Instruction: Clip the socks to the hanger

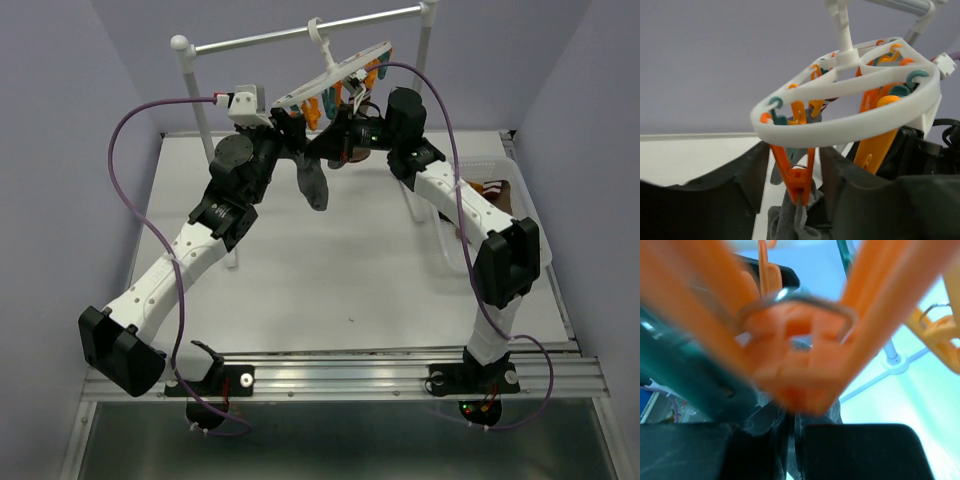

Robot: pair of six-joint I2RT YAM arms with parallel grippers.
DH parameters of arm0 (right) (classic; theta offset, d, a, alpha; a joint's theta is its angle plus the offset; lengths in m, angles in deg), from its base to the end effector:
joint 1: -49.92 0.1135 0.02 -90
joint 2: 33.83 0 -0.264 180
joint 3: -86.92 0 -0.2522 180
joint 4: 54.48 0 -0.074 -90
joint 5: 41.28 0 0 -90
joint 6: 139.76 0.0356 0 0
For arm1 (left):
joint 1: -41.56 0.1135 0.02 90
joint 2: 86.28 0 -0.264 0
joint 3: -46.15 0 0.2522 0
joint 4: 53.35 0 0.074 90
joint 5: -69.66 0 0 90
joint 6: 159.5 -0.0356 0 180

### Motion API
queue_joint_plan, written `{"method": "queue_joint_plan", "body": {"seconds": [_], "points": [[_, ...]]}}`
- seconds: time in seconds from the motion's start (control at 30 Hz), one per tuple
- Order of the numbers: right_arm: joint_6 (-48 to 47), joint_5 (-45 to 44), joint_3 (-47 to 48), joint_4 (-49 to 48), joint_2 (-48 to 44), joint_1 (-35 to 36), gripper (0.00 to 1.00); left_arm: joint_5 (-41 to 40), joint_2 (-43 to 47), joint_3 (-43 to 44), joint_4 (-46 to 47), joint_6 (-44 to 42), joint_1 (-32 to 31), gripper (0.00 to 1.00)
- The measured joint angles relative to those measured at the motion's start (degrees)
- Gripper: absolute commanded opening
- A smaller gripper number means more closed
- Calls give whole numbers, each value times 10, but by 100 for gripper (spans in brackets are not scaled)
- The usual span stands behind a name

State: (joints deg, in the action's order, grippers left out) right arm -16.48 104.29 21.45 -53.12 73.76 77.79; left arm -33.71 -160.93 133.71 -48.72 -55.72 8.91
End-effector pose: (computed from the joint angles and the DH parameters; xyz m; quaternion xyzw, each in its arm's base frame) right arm 0.3786 0.2334 0.4048 -0.3168 0.6100 0.6030 0.4049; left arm 0.2566 -0.1547 0.4572 0.0036 0.5945 -0.2526 0.7634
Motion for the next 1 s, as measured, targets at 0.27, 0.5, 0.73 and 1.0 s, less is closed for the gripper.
{"method": "queue_joint_plan", "body": {"seconds": [0.27, 0.5, 0.73, 1.0], "points": [[4, 0, 11, -5, 3, 0, 1, 27, 6, -9, -11, -5, 0, 83], [11, 0, 11, -7, 4, 0, 57, 29, 13, -11, -20, -4, 0, 99], [-10, -22, -7, -12, -1, 0, 100, 29, 40, -28, -20, -5, 0, 99], [-114, -174, -125, 72, -81, 1, 100, 26, 81, -68, -19, -9, 0, 99]]}}
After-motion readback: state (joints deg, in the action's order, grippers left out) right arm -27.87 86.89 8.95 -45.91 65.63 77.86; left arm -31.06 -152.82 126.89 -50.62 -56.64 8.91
